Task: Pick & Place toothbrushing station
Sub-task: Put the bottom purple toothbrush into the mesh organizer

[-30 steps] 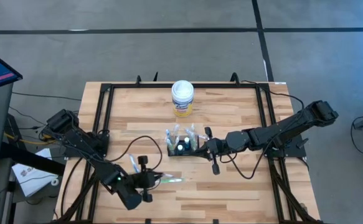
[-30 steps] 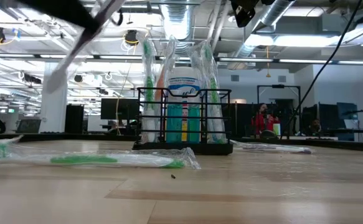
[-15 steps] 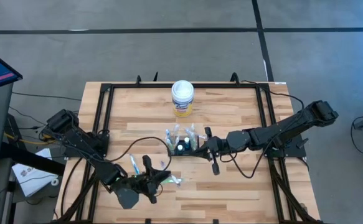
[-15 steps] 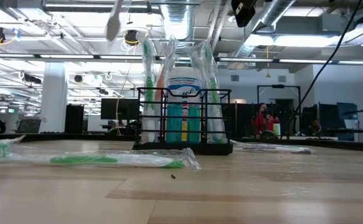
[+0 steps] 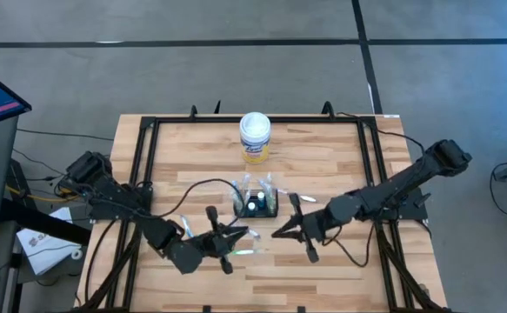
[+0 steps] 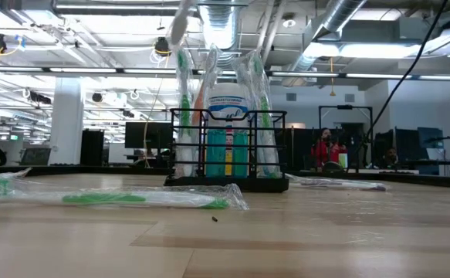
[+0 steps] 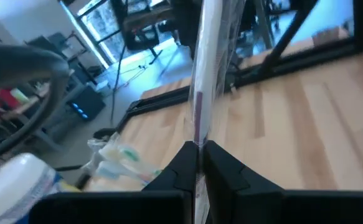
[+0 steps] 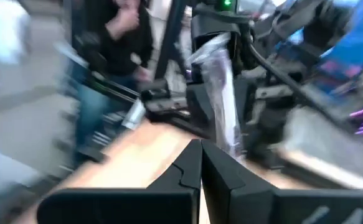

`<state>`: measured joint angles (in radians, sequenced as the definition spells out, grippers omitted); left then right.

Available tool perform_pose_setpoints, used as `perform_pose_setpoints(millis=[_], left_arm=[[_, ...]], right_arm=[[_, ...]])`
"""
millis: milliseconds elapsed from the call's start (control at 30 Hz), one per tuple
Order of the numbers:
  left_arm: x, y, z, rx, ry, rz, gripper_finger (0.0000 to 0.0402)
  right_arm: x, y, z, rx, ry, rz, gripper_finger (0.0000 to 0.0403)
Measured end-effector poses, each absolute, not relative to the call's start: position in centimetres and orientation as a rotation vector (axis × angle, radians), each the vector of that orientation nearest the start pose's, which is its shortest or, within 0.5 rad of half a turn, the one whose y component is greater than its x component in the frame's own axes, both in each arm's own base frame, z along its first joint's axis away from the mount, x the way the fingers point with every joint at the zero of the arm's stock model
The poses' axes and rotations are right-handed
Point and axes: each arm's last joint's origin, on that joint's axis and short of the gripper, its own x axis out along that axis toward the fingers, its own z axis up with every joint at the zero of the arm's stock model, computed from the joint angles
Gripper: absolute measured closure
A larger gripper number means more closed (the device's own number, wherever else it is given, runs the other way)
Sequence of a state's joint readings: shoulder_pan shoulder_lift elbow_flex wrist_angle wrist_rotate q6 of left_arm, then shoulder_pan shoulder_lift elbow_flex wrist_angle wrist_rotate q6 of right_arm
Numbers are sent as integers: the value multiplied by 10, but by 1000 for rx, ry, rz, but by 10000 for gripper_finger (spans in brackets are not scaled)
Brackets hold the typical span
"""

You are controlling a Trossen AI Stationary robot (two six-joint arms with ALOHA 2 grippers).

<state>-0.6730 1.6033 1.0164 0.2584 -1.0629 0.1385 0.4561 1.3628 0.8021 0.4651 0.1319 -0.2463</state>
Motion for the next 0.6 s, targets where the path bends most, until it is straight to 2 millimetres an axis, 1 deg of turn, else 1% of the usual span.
perform_pose_setpoints(millis=[167,233,300,367,467,600], left_arm=[[290,-182,265,194,203,307,395],[291,-177,270,106,187,277,395],[292,-171,277,17,172,234,395],[293,-166,281,-64,164,195,395],[296,-160,284,-161,166,134,395],[300,-153,282,-247,200,80,395]], right_arm=[[264,160,264,-563,65,139,403],[266,171,266,-652,64,74,403],[268,182,259,-784,107,14,403],[275,192,256,-909,150,-63,403],[286,206,257,-1063,217,-204,403],[302,221,264,-1185,322,-379,403]])
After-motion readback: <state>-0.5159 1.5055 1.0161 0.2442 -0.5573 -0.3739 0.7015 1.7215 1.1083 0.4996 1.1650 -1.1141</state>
